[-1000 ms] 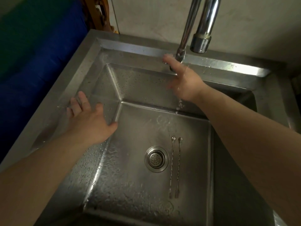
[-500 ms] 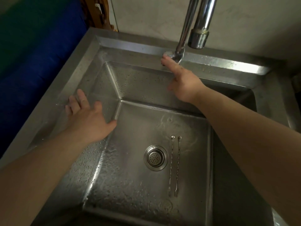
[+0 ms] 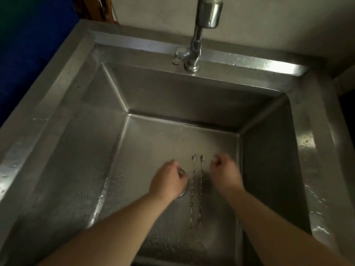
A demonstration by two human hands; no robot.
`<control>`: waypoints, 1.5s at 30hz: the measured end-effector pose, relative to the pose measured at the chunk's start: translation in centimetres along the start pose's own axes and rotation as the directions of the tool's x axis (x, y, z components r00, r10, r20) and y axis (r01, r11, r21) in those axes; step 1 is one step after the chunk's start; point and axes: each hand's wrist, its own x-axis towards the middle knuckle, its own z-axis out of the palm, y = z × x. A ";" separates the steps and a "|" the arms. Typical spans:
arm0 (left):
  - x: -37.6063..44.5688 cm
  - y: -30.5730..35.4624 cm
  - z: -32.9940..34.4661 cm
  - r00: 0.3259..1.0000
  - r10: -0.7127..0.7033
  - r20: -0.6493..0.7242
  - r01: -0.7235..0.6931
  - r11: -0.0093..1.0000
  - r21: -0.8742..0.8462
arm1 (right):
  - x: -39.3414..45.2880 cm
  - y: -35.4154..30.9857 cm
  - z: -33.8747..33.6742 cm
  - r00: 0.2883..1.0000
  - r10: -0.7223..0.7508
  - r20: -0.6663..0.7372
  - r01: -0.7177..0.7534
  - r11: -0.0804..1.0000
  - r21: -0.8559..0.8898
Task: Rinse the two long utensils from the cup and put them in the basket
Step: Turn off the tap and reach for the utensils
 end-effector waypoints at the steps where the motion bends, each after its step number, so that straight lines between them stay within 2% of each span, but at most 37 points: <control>1: -0.1 -0.3 2.0 0.998 -0.011 0.058 0.013 0.999 -0.032 | -0.7 1.6 1.3 0.993 0.085 0.079 -0.083 0.996 -0.039; 4: -0.1 -1.1 7.0 0.979 -0.099 0.178 0.117 0.989 -0.089 | -2.6 5.2 4.7 0.961 0.192 0.201 -0.175 0.979 -0.099; 9: -0.5 -2.5 11.0 0.954 -0.214 0.209 0.234 0.969 -0.076 | -4.2 6.9 7.2 0.956 0.196 0.216 -0.164 0.974 -0.155; 15: -0.2 -3.3 12.2 0.965 -0.213 0.153 0.214 0.977 0.010 | -4.0 7.3 8.4 0.956 0.194 0.218 -0.143 0.963 -0.230; 26: 0.8 -4.0 10.3 0.941 -0.242 0.236 0.224 0.969 0.102 | -3.9 6.3 8.7 0.932 0.272 0.238 -0.220 0.949 -0.225; 29: 0.7 -3.9 8.4 0.963 -0.179 0.202 0.163 0.982 0.092 | -4.1 5.4 8.2 0.949 0.217 0.230 -0.166 0.961 -0.220; 32: 0.0 -3.3 6.0 0.992 -0.067 0.108 0.059 0.995 0.074 | -4.7 3.8 7.0 0.966 0.165 0.200 -0.128 0.974 -0.185; 36: -2.2 -1.4 2.3 0.996 0.088 -0.002 -0.088 0.995 0.053 | -6.6 0.8 3.6 0.991 0.080 0.107 -0.065 0.988 -0.143; 39: -4.4 0.8 -0.9 0.965 0.253 -0.074 -0.250 0.967 0.047 | -9.3 -1.6 -0.2 0.997 -0.053 -0.047 0.048 0.993 -0.106; 42: -6.6 3.9 -4.4 0.921 0.364 -0.140 -0.363 0.931 0.031 | -12.3 -3.8 -4.2 0.970 -0.158 -0.186 0.158 0.987 -0.017; 45: -9.2 8.1 -8.1 0.881 0.437 -0.182 -0.444 0.896 0.005 | -15.8 -5.3 -8.9 0.940 -0.187 -0.286 0.200 0.980 0.015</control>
